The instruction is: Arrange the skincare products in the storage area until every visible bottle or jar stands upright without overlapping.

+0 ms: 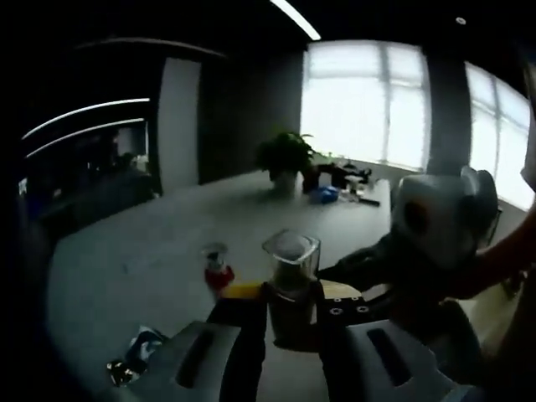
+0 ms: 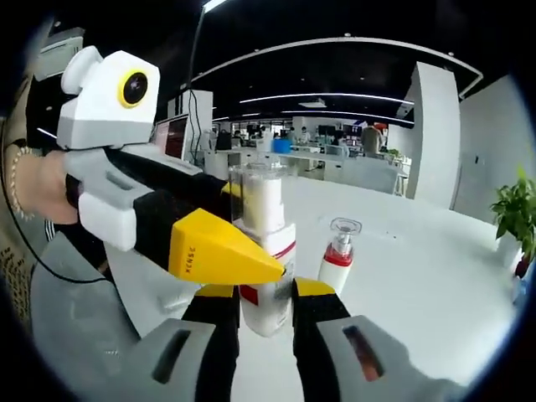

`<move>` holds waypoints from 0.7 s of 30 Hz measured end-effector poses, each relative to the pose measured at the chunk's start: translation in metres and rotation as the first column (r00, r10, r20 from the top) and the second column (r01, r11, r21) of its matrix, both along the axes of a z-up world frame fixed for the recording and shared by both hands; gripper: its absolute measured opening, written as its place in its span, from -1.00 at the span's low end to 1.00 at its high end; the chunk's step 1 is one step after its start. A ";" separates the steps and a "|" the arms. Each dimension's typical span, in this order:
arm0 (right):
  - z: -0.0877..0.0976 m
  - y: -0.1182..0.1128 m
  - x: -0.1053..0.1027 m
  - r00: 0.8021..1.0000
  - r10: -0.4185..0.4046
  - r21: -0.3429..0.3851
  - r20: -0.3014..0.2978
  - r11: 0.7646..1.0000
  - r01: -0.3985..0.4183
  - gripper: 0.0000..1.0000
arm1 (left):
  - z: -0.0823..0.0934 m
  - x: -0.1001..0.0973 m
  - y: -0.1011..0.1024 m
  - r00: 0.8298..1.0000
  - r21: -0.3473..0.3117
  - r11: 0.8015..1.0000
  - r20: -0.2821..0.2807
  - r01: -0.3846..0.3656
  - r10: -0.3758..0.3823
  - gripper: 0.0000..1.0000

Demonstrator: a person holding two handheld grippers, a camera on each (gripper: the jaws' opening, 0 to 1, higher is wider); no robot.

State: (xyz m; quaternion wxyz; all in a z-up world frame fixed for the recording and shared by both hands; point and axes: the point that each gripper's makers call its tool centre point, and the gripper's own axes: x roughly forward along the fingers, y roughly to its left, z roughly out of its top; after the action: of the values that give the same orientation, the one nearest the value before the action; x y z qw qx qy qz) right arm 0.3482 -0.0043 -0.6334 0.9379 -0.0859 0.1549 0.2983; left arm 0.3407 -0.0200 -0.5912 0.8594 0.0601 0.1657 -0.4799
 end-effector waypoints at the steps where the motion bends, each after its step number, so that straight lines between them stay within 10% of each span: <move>1: -0.005 0.000 0.001 1.000 0.001 -0.011 -0.001 1.000 -0.001 -0.54 | -0.003 0.001 0.000 1.000 0.007 1.000 0.000 -0.004 0.004 -0.62; 21: -0.089 -0.012 0.032 0.991 -0.044 -0.066 -0.128 0.997 0.035 -0.54 | -0.087 0.030 -0.012 0.999 0.133 0.991 -0.043 -0.019 0.025 -0.61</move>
State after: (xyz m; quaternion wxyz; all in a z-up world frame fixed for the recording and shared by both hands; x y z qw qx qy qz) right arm 0.3797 -0.0160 -0.7222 0.9284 -0.0930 0.2265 0.2796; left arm 0.3708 -0.0322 -0.6778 0.8549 0.1043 0.2170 -0.4596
